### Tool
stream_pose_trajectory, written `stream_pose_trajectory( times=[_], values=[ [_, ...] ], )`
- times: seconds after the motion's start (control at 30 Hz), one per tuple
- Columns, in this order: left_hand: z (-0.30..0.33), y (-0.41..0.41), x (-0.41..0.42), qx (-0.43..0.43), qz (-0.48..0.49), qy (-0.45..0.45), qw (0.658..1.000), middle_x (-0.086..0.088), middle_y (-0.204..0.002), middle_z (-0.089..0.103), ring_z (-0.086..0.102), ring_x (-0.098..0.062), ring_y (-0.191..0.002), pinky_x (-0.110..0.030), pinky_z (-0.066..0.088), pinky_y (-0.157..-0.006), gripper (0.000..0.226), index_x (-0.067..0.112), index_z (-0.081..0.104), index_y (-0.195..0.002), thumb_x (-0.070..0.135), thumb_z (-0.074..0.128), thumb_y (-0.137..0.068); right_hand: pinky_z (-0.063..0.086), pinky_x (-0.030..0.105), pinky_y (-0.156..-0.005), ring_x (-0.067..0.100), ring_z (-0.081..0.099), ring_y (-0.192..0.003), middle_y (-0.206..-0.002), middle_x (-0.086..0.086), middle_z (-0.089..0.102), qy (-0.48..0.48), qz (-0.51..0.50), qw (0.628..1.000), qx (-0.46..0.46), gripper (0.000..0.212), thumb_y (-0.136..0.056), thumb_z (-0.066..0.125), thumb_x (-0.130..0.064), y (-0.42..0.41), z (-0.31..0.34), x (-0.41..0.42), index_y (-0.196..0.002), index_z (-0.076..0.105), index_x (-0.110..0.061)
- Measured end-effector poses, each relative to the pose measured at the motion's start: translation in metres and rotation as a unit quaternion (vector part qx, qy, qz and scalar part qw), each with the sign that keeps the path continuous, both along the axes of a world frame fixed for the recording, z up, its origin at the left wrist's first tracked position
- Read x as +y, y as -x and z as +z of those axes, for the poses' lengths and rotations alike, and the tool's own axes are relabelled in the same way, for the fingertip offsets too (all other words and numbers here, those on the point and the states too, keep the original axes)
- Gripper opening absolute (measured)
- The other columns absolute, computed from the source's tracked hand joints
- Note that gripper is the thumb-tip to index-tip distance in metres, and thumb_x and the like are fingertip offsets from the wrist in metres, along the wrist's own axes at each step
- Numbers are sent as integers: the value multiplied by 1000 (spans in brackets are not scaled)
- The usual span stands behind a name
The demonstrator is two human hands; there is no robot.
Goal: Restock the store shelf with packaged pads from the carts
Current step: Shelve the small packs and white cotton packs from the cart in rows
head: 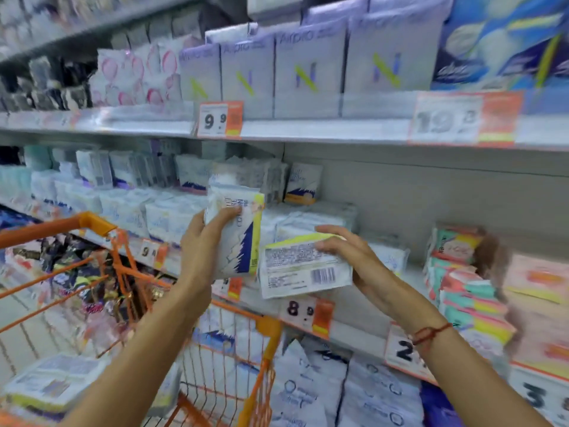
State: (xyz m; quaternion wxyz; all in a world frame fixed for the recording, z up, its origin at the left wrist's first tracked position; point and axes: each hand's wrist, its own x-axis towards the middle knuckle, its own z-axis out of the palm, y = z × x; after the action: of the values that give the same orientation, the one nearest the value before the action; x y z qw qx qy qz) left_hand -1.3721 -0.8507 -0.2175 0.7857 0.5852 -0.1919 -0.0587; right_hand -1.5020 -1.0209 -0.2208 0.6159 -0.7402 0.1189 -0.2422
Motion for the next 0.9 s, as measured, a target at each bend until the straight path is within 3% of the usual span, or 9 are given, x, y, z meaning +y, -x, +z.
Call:
stream_pose_trajectory(
  times=[0.1,0.23,0.3,0.4,0.53,0.6,0.67,0.77,0.9],
  values=[
    [16,26,-39,-37,-12,-7,999,4,-79,68,63,-1,-52,-13,46,-44,21,22,64,-95,33,72,-79,46,28,-81,12,63,-89,-105,3,63,40,-42,998,-11,40,-62,70,-32,31,20,-30,-102,65,-29],
    [27,49,-88,-152,-11,-77,985,12,-95,69,68,-8,-87,-29,56,-75,49,35,64,-97,54,80,-55,46,30,-76,15,63,-85,-94,2,67,42,-101,994,1,44,-52,71,-33,60,23,-59,-96,67,-27],
    [30,59,-104,-189,-19,-122,974,17,-95,68,67,-10,-91,-38,56,-81,54,45,61,-93,64,75,-45,48,21,-71,12,64,-82,-96,2,67,56,-114,992,16,40,-58,72,-31,72,18,-70,-98,67,-27],
    [35,63,-118,-210,-54,-155,964,18,-89,69,69,-10,-85,-41,58,-79,48,43,63,-90,63,74,-48,47,12,-61,10,62,-80,-100,2,64,116,-166,979,32,29,-75,73,-20,89,17,-82,-102,65,-27],
    [37,53,-118,-239,-97,-172,951,12,-96,71,71,-10,-80,-39,60,-77,59,35,66,-112,56,81,-58,50,29,-74,17,60,-84,-98,3,60,189,-233,954,7,30,-71,79,-16,94,12,-91,-95,62,-23],
    [39,46,-115,-251,-105,-179,946,11,-96,72,71,-10,-77,-38,60,-75,60,35,64,-115,56,80,-61,47,21,-79,15,57,-89,-100,2,58,258,-240,936,-10,32,-65,85,-17,89,7,-94,-84,60,-24],
    [41,40,-114,-261,-114,-186,940,12,-91,73,72,-9,-72,-35,60,-73,59,37,64,-114,56,79,-61,38,10,-71,12,52,-87,-94,-4,54,344,-246,906,-9,36,-60,87,-17,80,-1,-99,-75,56,-27],
    [41,32,-112,-273,-145,-199,930,11,-87,73,72,-7,-67,-31,60,-68,54,38,64,-114,52,78,-64,33,17,-69,14,45,-90,-89,-13,49,471,-222,850,76,43,-60,87,-21,59,-20,-113,-68,48,-35],
    [40,22,-104,-262,-175,-194,929,9,-82,74,72,-8,-66,-29,60,-69,46,39,65,-109,48,78,-66,30,20,-76,11,43,-100,-114,-4,45,543,-117,797,239,33,-65,83,-19,46,-23,-128,-76,53,-29]
  ],
)
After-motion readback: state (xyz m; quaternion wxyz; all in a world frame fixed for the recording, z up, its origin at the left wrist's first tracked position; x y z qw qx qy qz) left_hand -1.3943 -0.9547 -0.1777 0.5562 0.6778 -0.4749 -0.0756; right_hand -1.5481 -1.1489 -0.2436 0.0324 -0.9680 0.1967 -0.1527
